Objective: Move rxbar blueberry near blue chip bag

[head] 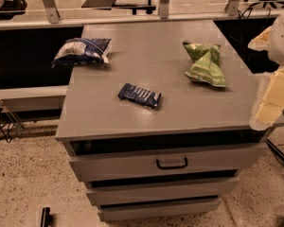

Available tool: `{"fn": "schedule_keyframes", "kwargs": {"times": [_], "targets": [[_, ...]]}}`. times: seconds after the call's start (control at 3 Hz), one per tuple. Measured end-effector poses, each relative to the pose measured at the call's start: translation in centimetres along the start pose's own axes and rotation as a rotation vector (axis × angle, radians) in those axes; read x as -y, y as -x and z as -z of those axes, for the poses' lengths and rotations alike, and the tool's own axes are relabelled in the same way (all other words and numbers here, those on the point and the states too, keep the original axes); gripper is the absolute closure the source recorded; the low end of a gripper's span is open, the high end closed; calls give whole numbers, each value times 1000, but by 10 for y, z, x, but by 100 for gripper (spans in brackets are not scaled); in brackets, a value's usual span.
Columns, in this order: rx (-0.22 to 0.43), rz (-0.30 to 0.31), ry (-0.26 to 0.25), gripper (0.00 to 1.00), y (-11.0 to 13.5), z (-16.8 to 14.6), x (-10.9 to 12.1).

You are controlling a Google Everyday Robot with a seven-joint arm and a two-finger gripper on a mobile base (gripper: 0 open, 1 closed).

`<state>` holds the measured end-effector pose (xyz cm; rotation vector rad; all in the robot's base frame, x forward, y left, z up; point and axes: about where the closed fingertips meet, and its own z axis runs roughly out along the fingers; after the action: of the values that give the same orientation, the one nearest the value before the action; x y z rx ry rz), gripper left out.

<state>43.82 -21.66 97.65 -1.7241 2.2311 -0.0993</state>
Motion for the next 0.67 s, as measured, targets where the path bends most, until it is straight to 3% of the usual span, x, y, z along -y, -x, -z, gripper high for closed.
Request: {"fn": "schedule_keyframes", "kwargs": {"times": [0.33,0.67], "targets": [[0,0,0,0,0,0,0],[44,26,1,0,23,-10,8]]}}
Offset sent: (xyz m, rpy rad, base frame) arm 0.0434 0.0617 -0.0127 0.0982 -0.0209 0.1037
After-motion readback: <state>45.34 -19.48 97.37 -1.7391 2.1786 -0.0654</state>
